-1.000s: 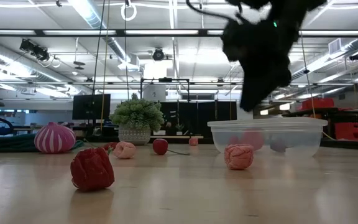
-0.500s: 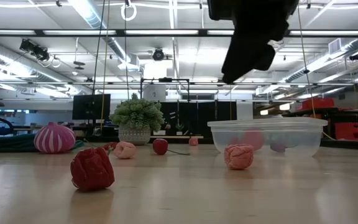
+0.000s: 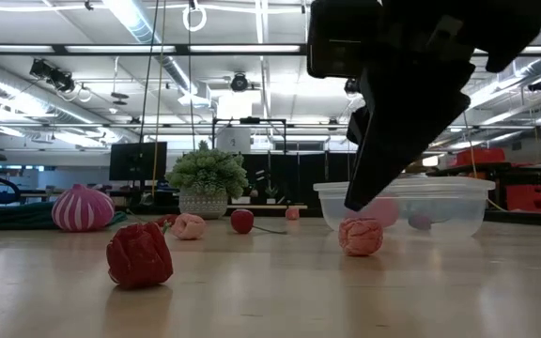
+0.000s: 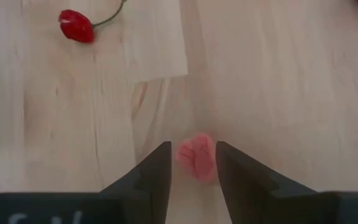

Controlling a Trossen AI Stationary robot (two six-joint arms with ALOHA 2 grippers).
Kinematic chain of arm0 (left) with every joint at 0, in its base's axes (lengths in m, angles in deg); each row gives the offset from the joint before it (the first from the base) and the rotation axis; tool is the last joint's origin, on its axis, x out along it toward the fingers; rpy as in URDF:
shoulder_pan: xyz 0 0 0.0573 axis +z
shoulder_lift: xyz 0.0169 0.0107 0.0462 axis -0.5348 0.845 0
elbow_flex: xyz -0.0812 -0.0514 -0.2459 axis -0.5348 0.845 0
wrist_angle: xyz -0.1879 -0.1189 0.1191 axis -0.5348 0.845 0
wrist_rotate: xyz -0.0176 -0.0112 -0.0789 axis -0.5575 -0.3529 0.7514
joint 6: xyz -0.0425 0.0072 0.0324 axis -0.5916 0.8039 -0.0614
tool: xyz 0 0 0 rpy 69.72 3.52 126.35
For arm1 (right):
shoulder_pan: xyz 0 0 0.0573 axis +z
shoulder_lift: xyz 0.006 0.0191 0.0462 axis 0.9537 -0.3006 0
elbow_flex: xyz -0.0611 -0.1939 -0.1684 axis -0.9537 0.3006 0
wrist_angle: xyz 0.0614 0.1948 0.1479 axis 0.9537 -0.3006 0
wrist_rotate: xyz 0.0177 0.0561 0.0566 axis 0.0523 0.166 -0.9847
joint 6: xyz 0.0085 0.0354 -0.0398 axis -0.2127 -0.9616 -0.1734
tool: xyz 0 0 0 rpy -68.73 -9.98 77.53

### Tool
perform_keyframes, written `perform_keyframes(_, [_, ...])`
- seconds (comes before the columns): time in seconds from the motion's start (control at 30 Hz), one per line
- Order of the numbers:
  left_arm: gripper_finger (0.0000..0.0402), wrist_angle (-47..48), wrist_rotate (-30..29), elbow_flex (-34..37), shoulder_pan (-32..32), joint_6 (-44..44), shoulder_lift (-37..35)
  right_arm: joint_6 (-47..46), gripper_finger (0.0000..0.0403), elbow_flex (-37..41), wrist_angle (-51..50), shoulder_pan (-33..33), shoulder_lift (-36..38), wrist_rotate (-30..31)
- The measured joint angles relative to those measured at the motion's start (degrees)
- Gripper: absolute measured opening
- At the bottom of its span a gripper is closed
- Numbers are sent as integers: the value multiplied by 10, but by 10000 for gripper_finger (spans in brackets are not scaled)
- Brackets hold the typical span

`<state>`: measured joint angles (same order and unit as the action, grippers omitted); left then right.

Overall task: Pick and placing Produce into tupperware
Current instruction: Put the bottom peach into the container

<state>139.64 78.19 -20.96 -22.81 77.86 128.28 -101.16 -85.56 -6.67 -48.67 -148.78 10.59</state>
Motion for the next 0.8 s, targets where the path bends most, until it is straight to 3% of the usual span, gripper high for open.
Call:
perform_keyframes(0.23, [26,0,0,0,0,0,0,-1,139,0,-1,0,-5,-1])
perform_keyframes(0.57, [36,0,0,0,0,0,0,0,181,-2,-2,0,-44,-24])
perform_keyframes(0.8, [29,0,0,0,0,0,0,-1,172,0,-2,-1,-38,-11])
